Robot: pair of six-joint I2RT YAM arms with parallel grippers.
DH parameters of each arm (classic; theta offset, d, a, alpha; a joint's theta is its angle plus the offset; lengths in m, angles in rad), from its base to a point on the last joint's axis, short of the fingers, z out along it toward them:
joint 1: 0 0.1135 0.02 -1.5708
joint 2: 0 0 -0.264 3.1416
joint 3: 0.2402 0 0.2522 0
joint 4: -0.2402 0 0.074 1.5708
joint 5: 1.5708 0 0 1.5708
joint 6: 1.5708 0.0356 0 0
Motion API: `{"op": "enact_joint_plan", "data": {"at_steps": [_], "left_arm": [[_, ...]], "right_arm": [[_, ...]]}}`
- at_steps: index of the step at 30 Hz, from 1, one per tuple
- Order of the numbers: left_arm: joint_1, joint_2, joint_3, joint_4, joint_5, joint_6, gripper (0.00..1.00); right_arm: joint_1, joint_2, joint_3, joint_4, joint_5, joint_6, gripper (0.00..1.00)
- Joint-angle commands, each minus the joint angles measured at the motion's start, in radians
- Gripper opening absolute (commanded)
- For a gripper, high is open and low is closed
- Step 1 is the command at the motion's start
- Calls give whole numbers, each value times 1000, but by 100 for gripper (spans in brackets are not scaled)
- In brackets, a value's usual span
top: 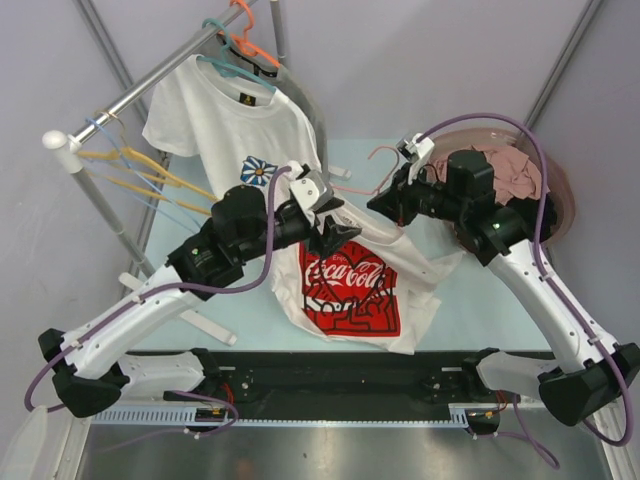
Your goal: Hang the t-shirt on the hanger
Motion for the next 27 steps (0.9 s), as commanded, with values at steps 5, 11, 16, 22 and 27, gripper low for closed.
{"op": "enact_joint_plan", "data": {"at_steps": [5, 11, 16, 22, 27], "left_arm": [[-78, -7, -131, 153, -54, -327, 63], [-95, 7, -139, 182, -83, -413, 63], [-95, 28, -119, 179, -144, -468, 60], [-94, 39, -99, 146, -250, -536, 49], [-92, 35, -64, 154, -275, -565, 19]], "right_arm": [[143, 6, 53, 206, 110, 330, 0], [218, 20, 53, 302, 141, 420, 0], [276, 20, 53, 369, 191, 411, 0], [308, 26, 60, 426, 222, 414, 0], [322, 52, 74, 444, 245, 411, 0]]}}
